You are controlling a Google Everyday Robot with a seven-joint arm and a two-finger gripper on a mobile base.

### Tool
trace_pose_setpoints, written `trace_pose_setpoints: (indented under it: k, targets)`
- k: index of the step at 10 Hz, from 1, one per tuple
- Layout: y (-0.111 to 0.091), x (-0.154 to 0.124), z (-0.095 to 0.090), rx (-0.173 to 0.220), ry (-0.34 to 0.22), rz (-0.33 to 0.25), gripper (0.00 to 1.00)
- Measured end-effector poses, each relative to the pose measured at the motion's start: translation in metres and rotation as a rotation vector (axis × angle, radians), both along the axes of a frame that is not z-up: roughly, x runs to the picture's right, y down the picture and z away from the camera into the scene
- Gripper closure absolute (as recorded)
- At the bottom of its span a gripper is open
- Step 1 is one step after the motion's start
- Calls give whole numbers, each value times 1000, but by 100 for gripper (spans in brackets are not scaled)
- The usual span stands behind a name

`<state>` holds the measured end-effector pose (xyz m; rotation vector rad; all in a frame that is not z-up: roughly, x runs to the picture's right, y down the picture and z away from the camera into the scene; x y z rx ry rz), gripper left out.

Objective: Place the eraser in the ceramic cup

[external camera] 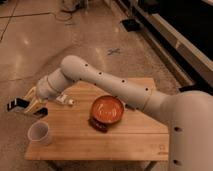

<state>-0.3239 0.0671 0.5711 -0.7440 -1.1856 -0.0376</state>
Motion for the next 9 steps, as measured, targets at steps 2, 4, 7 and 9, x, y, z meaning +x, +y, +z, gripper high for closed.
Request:
trace_pose_setpoints:
  k: [2,4,7,9]
  targets:
    - [19,-15,-7,-13,-28,-18,86]
    - [32,-31,-4,-19,-44,-18,86]
    - [40,-45,11,-32,-46,4,86]
    - [52,-51,24,-50,-40,6,74]
